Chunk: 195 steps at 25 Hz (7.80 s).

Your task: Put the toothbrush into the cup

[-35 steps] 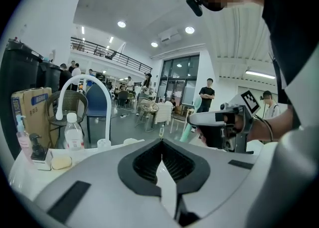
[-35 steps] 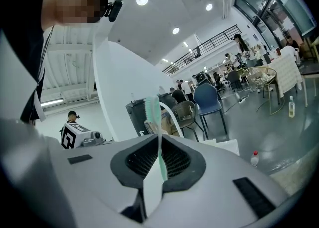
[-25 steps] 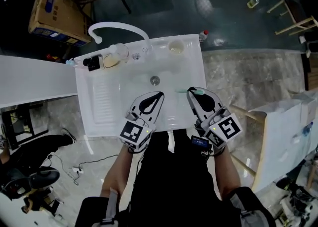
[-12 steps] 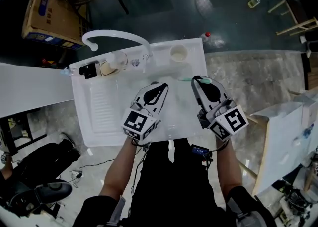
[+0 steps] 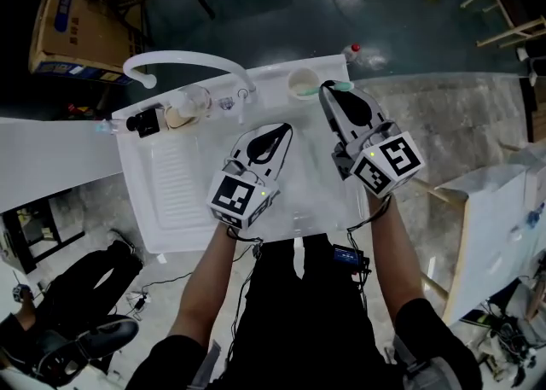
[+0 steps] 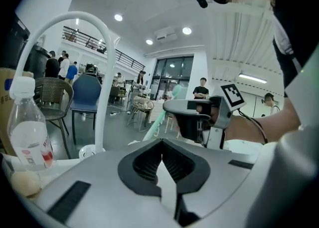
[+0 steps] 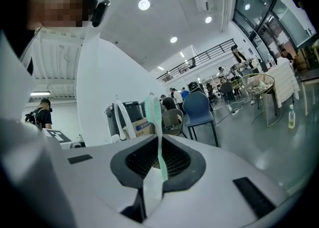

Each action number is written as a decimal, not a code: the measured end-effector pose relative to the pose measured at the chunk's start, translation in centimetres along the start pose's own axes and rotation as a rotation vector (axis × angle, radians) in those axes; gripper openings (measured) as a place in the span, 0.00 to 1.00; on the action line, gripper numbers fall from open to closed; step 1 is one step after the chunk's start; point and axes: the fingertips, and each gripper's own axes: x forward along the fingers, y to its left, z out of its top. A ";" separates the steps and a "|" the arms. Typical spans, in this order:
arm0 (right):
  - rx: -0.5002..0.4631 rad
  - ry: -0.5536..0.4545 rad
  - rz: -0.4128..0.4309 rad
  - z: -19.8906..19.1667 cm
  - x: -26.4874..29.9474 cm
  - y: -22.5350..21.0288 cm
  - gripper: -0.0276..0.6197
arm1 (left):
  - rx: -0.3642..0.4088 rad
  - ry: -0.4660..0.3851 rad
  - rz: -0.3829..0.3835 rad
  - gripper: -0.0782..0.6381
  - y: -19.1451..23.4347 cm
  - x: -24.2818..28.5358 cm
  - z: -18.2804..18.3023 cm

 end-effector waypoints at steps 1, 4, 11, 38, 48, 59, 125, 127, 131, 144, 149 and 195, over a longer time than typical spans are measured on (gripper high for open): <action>0.001 0.002 -0.005 -0.1 0.4 -0.5 0.10 | 0.000 -0.002 -0.001 0.12 0.1 0.2 0.2; 0.027 0.018 -0.034 -0.9 1.4 -1.9 0.10 | -0.011 -0.006 -0.005 0.12 0.0 0.3 0.2; 0.067 0.052 -0.047 -3.4 3.8 -3.3 0.10 | -0.044 0.004 -0.004 0.12 0.1 0.8 -1.0; 0.170 0.082 -0.111 -8.2 4.5 -6.0 0.09 | -0.078 0.031 0.010 0.12 0.7 0.4 -3.0; 0.375 0.027 -0.108 -8.7 3.4 -8.4 0.09 | -0.089 0.037 0.014 0.12 0.5 0.0 -3.6; 0.490 -0.014 -0.105 -8.9 3.1 -9.6 0.09 | -0.111 0.033 0.014 0.12 0.3 -0.3 -3.8; 0.198 0.119 0.148 -4.0 -20.3 11.9 0.61 | -0.141 -0.040 0.086 0.12 -17.1 -10.9 0.8; 0.184 0.129 0.170 -4.3 -21.3 12.1 0.61 | -0.150 -0.040 0.105 0.12 -18.3 -11.3 0.7; 0.205 0.146 0.197 -5.6 -22.8 12.3 0.61 | -0.170 -0.042 0.146 0.12 -20.0 -12.7 -0.2; 0.114 0.079 0.156 -7.0 -31.2 20.6 0.60 | -0.062 -0.104 0.097 0.12 -28.7 -22.2 -1.6; 0.053 0.100 0.128 -11.3 -36.5 27.5 0.60 | -0.040 -0.095 0.078 0.12 -34.6 -30.0 -7.0; 0.190 0.106 0.389 -12.3 -55.0 41.5 0.06 | -0.048 -0.147 0.047 0.12 -53.1 -38.5 -9.1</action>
